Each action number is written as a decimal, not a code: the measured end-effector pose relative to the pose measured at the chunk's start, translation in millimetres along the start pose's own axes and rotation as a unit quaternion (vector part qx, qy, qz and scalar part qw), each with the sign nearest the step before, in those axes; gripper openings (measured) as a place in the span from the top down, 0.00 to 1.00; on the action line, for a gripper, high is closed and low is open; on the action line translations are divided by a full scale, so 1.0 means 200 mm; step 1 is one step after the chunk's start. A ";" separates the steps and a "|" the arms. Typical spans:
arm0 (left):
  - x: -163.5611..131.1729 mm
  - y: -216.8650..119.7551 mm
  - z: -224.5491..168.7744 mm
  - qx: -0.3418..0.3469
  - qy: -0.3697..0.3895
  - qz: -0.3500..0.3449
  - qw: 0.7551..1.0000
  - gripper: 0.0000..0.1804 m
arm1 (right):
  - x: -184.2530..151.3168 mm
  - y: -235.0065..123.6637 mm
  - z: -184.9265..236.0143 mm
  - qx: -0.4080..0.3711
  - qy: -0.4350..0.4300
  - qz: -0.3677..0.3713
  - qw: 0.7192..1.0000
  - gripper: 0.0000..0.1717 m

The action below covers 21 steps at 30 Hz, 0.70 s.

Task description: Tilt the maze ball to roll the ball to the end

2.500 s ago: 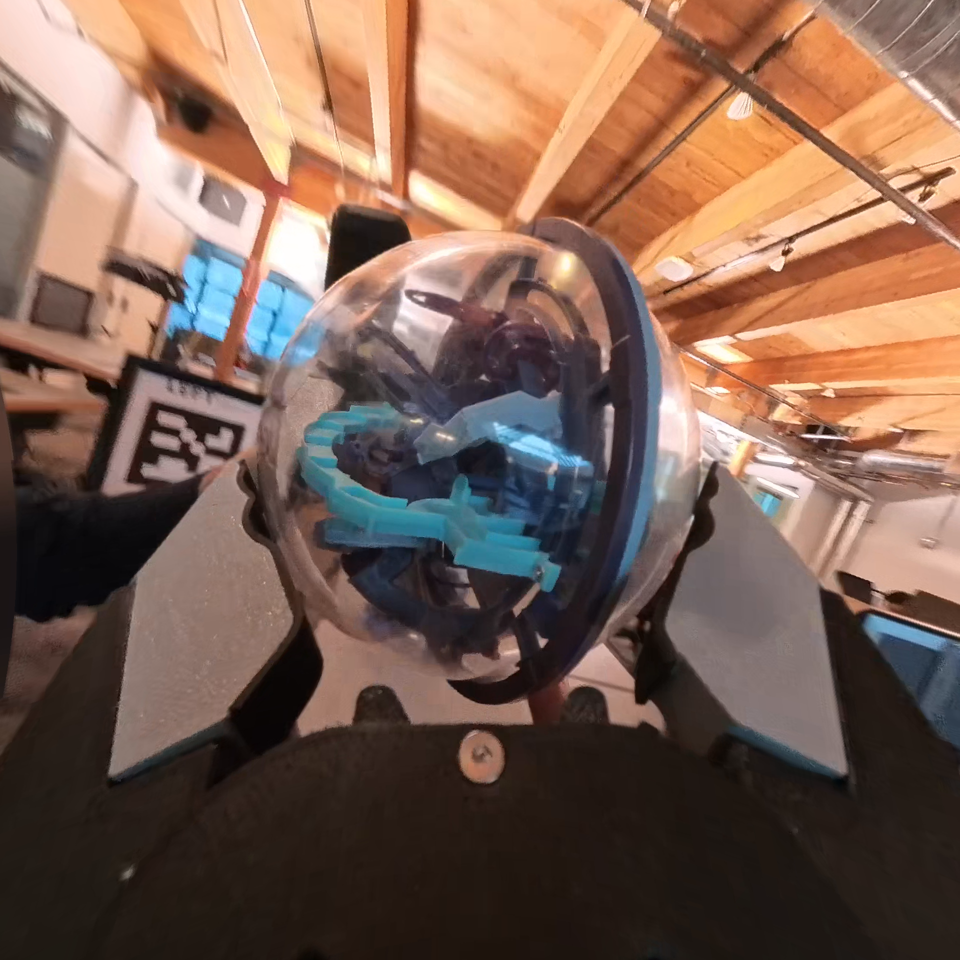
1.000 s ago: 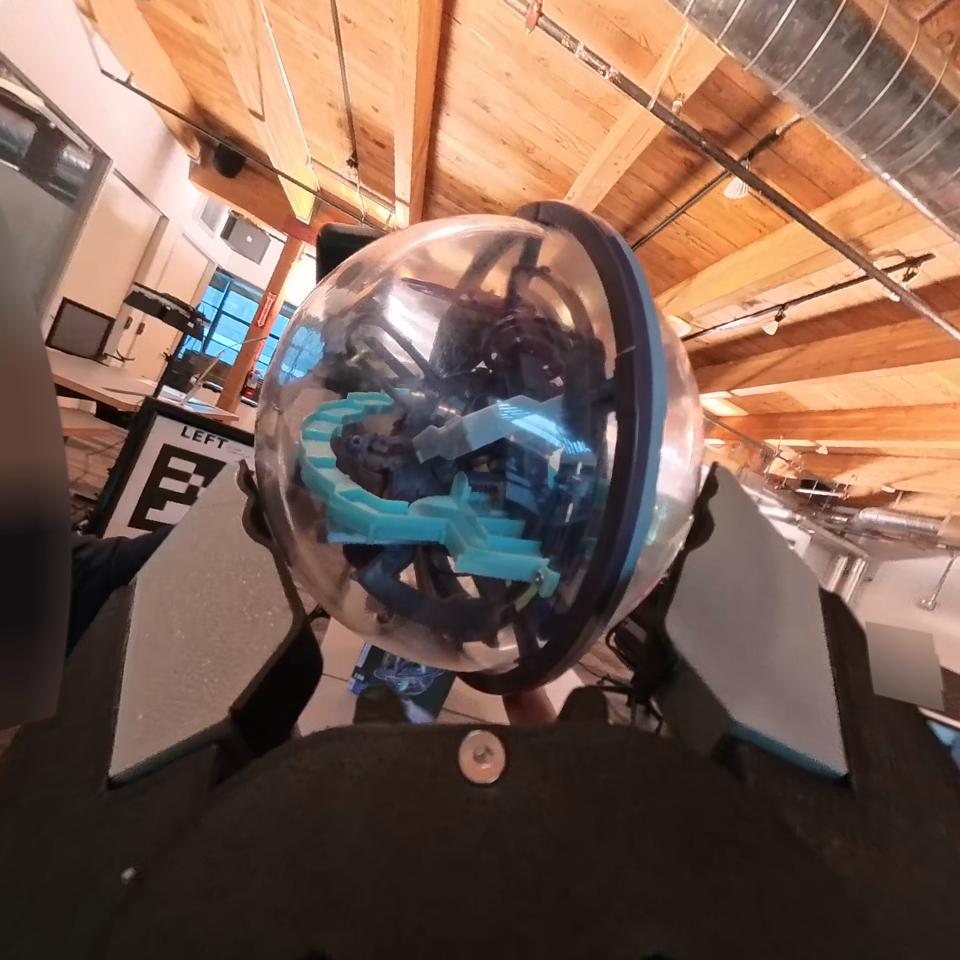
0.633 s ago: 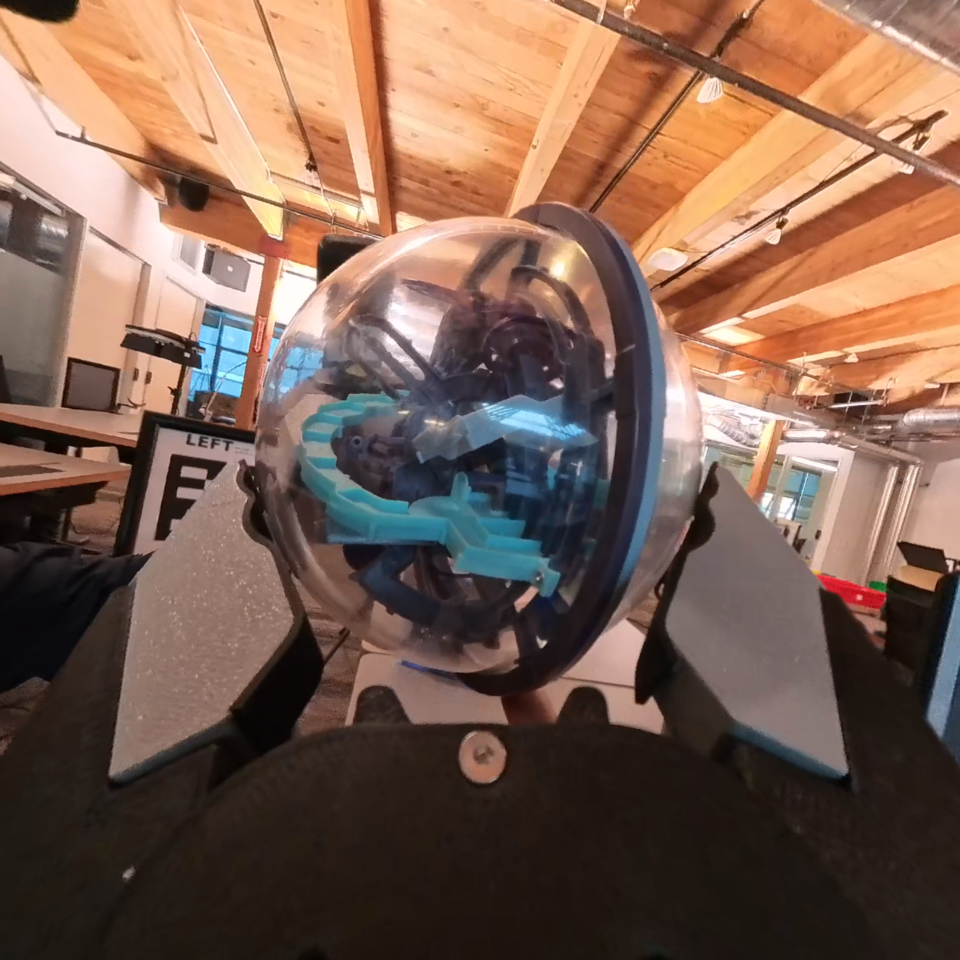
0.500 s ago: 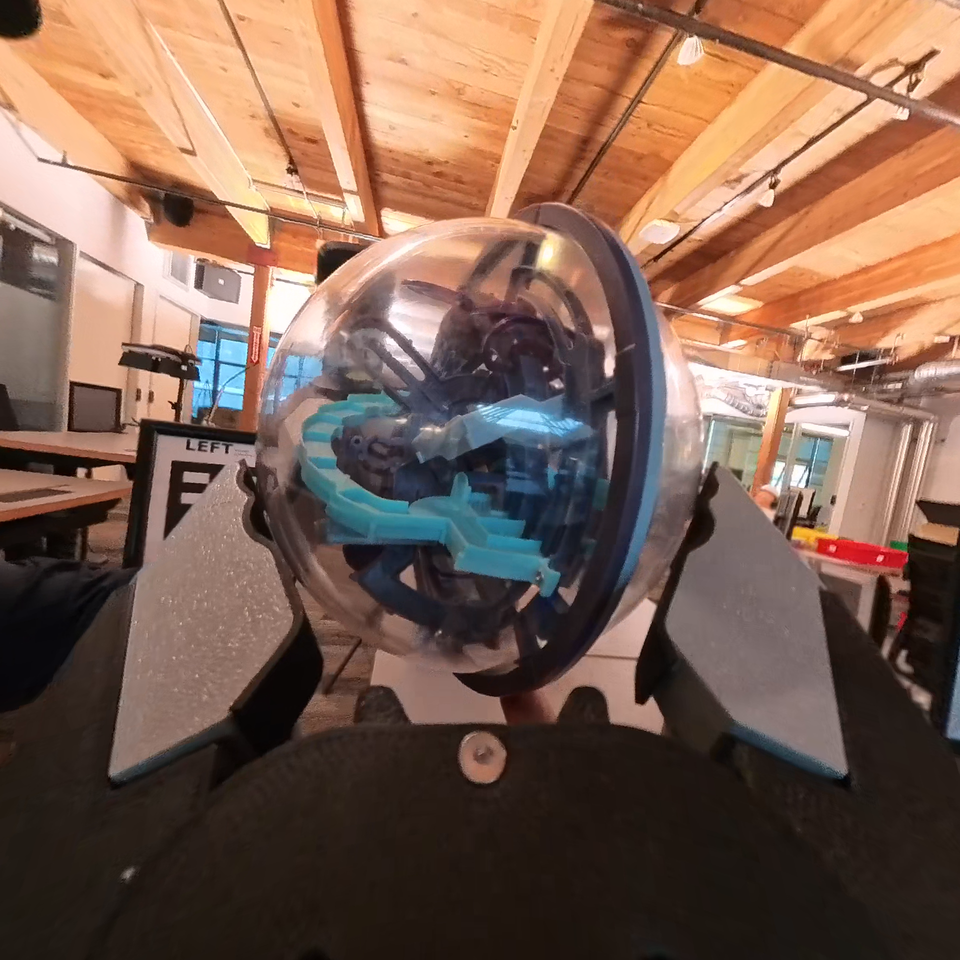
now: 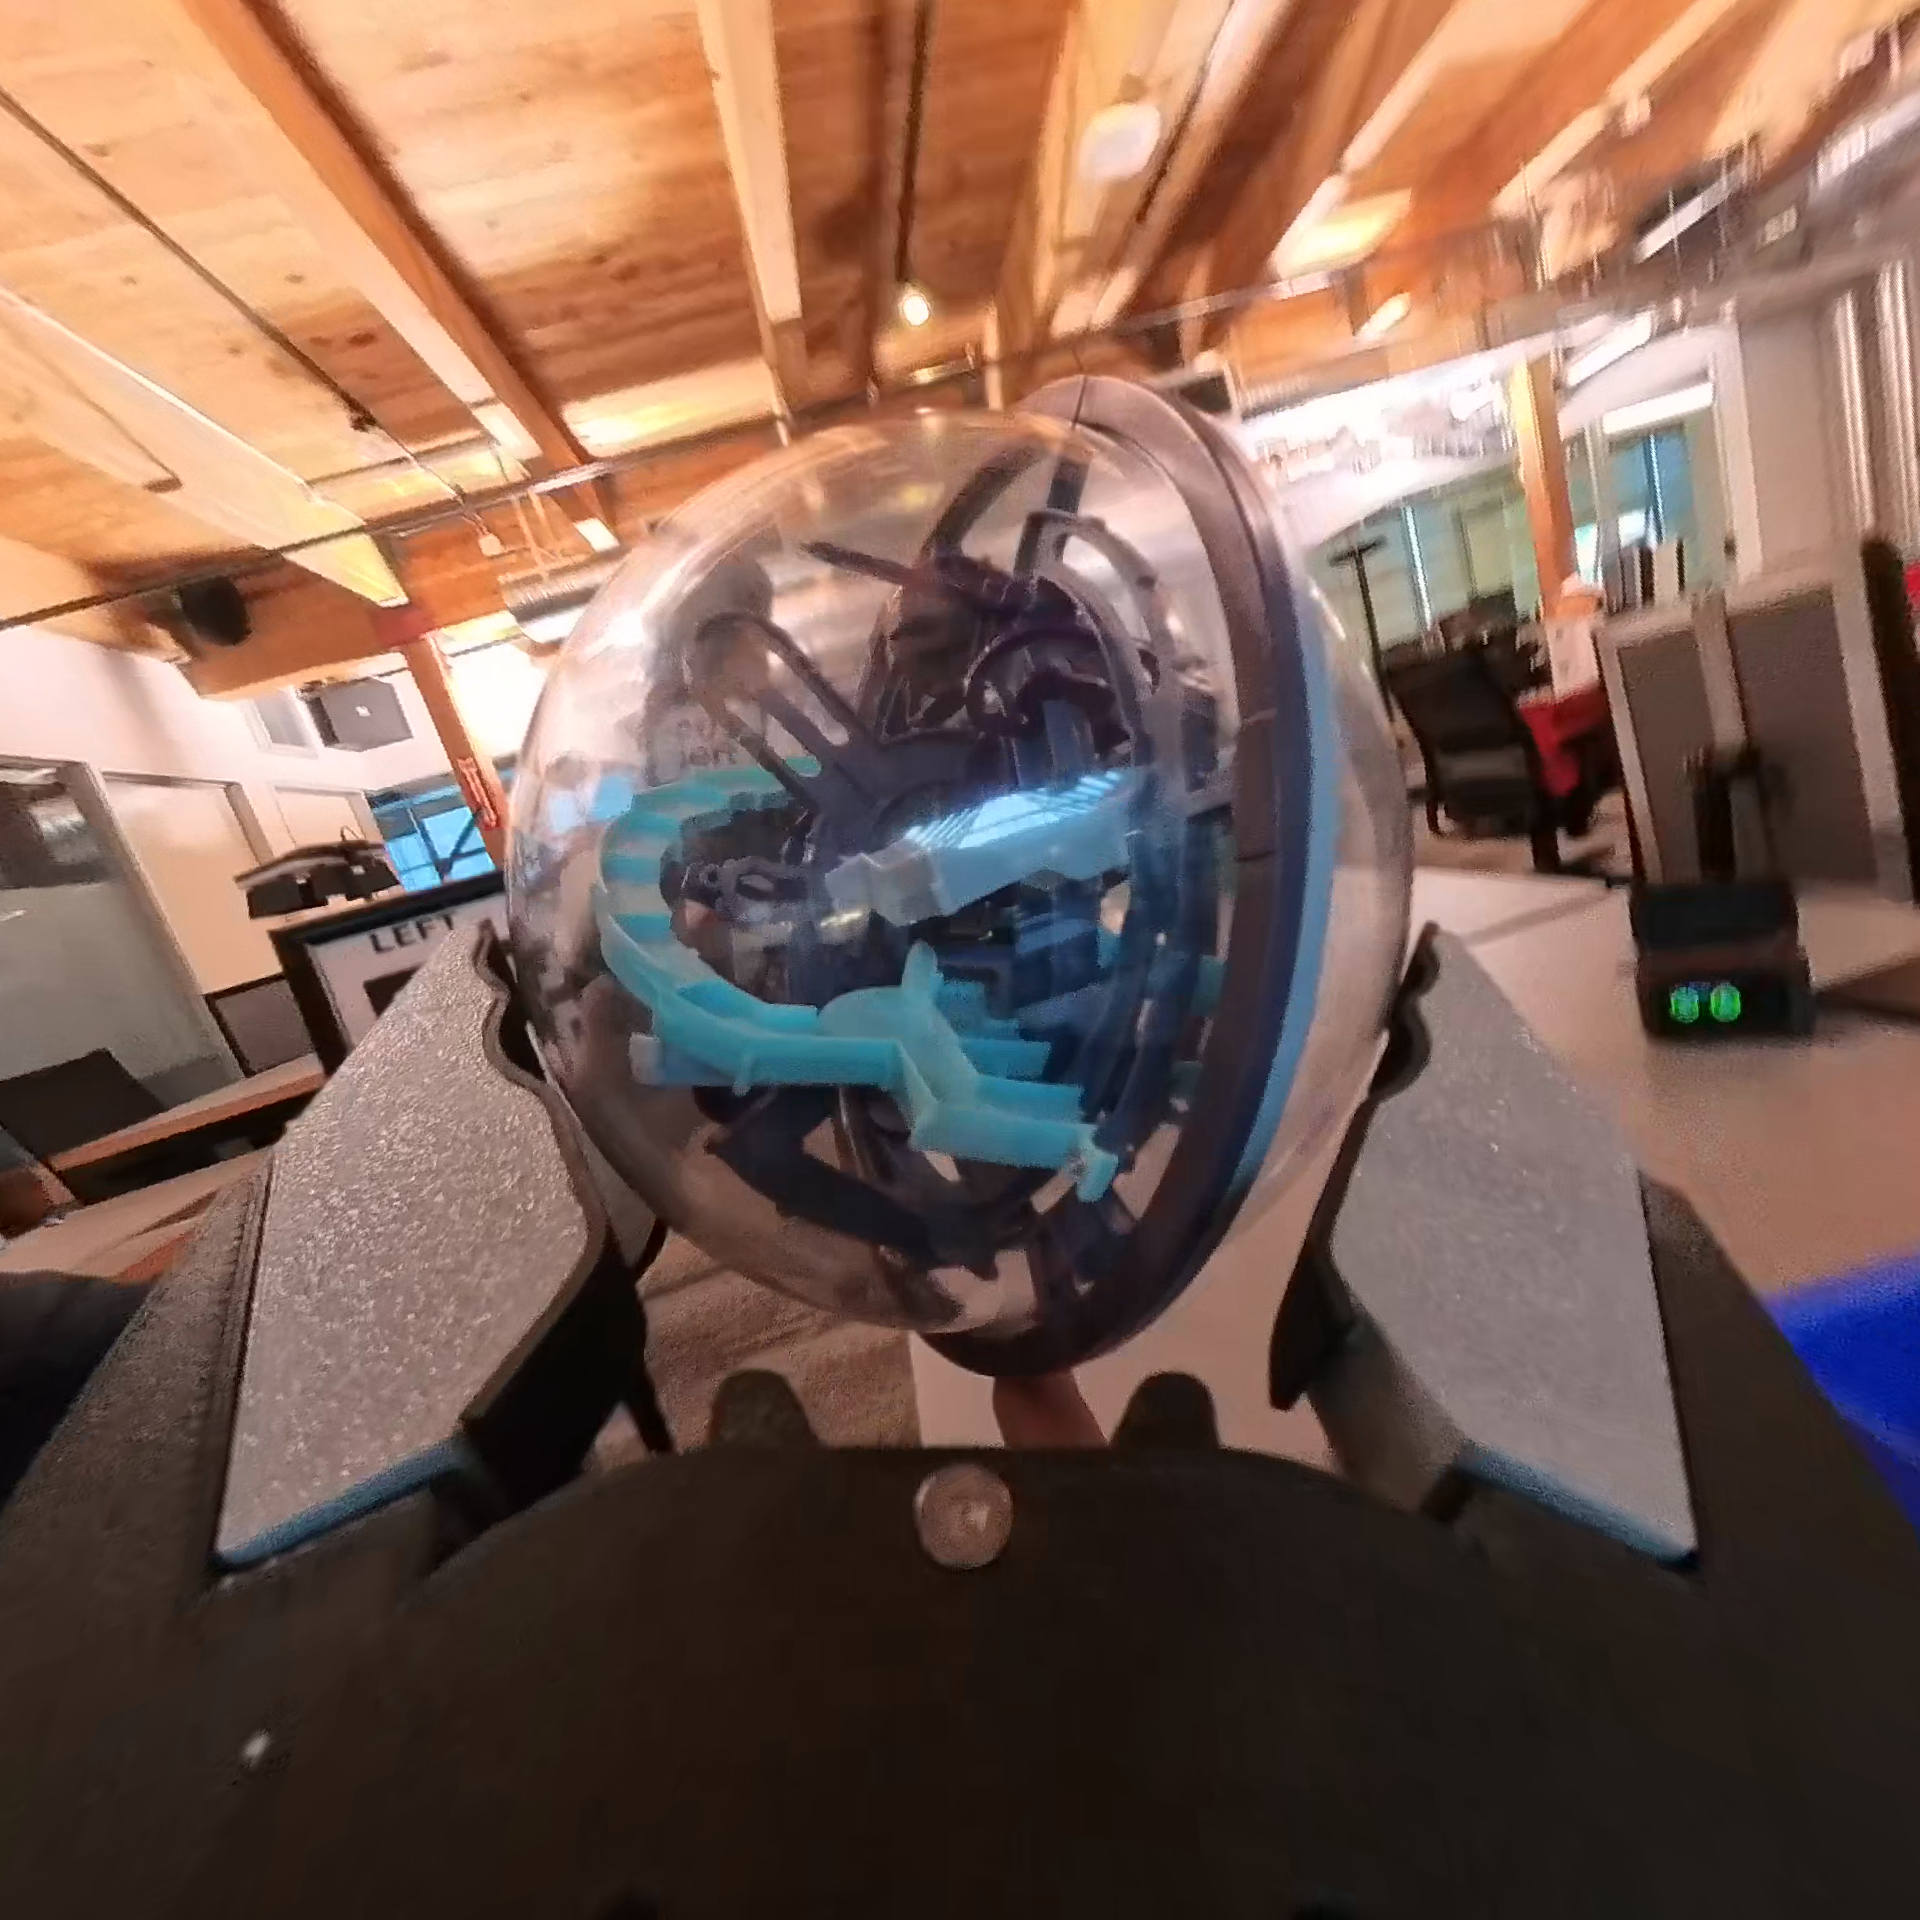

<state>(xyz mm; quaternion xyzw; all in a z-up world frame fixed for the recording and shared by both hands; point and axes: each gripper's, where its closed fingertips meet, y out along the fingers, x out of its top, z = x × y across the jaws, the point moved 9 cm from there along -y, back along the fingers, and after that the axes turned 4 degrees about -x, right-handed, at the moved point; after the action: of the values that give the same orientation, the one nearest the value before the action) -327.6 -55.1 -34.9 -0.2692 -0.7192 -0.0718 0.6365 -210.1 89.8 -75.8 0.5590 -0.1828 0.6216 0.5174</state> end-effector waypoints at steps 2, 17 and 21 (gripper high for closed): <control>-0.15 0.03 0.03 -0.013 -0.042 0.006 0.999 0.26 | -0.11 -0.05 -0.02 -0.020 0.025 0.028 0.999 0.09; -0.80 0.16 0.14 -0.057 -0.224 0.033 0.972 0.25 | -0.65 -0.28 -0.13 -0.096 0.167 0.213 0.958 0.10; -0.83 0.14 0.17 -0.068 -0.249 0.005 0.966 0.30 | -0.60 -0.30 -0.16 -0.126 0.112 0.211 0.963 0.09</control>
<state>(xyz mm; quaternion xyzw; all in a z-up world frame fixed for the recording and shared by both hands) -337.5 -65.9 -205.7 -0.3253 -0.8471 -0.0479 0.4175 -194.2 86.7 -213.2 0.3652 -0.3137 0.7473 0.4581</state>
